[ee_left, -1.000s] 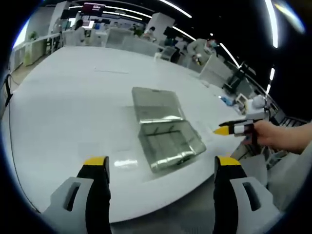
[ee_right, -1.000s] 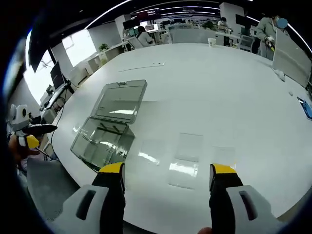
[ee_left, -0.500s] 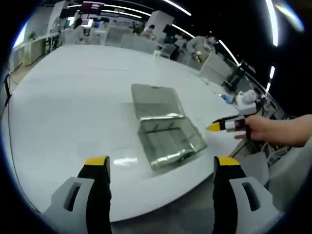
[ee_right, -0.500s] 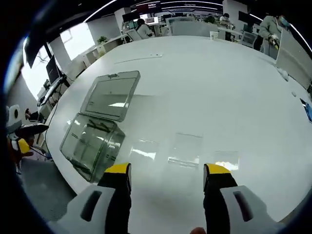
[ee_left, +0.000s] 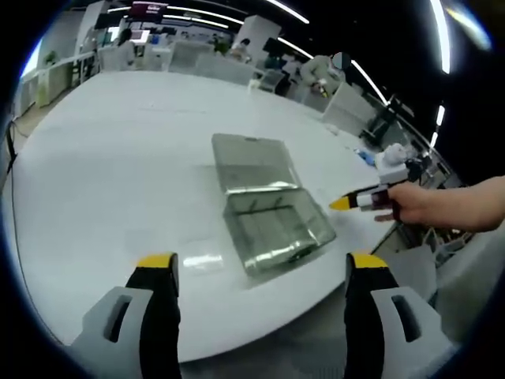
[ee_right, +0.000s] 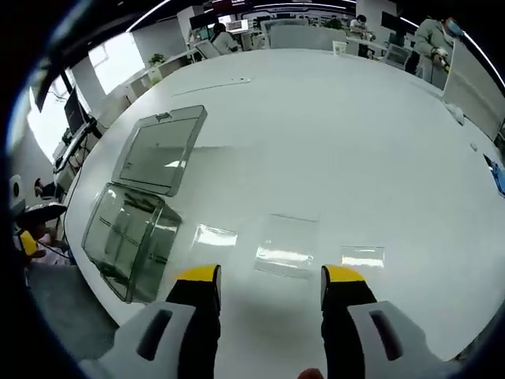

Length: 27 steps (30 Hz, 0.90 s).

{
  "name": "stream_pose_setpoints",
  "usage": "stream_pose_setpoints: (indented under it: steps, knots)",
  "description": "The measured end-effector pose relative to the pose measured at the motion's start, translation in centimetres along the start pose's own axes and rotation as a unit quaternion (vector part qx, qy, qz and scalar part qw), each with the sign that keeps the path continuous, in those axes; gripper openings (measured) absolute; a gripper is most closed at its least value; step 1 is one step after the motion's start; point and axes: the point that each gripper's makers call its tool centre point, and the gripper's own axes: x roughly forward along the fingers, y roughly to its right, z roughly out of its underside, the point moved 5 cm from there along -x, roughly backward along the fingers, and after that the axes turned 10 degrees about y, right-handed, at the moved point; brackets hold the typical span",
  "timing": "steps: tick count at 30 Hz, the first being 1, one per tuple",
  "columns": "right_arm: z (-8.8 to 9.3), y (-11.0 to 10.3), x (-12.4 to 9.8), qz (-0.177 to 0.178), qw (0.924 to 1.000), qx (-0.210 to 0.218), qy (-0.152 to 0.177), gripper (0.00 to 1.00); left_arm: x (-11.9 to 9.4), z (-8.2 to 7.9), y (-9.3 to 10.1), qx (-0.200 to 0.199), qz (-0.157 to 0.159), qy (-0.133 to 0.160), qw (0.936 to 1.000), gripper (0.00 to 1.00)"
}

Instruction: Insert the divider into the dual guide fixture by aligning both edges with the guide slots and pushing it downward to the bottom, including one-sided entry, uneven engagement, binding, and posture correction.

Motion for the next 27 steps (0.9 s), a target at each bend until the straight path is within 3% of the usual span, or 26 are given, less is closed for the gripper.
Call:
stream_pose_setpoints:
  steps: [27]
  knots:
    - [0.4,0.9,2.0,0.031,0.9988,-0.023,-0.03,0.41,-0.3,0.0,-0.3,0.002,-0.008,-0.003,1.0,0.84]
